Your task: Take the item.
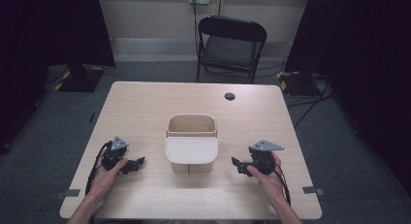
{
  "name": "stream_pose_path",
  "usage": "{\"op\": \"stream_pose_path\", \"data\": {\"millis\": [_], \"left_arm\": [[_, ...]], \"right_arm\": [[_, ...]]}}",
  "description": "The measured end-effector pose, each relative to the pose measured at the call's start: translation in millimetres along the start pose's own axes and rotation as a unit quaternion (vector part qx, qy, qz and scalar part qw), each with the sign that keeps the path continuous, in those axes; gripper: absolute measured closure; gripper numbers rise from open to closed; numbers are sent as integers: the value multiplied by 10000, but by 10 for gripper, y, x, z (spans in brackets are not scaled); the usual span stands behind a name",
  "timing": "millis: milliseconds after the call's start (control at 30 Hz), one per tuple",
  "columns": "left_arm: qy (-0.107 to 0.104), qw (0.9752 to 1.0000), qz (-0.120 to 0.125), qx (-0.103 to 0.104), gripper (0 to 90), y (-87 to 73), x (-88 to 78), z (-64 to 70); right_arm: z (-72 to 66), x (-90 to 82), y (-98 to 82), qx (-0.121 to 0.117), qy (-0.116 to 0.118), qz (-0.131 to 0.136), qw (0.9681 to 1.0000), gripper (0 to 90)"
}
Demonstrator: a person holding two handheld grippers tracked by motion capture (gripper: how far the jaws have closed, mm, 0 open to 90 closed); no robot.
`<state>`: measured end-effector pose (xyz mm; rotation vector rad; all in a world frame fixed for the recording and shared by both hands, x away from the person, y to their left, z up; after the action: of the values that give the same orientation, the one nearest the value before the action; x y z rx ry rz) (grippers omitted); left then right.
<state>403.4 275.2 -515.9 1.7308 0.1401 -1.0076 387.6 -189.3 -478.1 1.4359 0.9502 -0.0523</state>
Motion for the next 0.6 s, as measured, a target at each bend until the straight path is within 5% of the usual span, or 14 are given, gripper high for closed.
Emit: {"op": "stream_pose_path", "data": {"millis": [600], "left_arm": [[1, 10000, -1, 1, 100, 0, 0, 0]], "right_arm": [[-362, -66, 108, -270, 651, 194, 9973, 161]]}}
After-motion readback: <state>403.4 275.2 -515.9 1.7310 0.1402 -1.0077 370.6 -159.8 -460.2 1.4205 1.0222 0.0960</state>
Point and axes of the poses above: each handheld gripper's, and its own axes: x roughly forward along the jaws, y roughly out of its top, z roughly to its right, the point moved 2 cm from there along x, roughly forward along the jaws, and after that the axes turned 5 degrees about x, right-handed, at the moved point
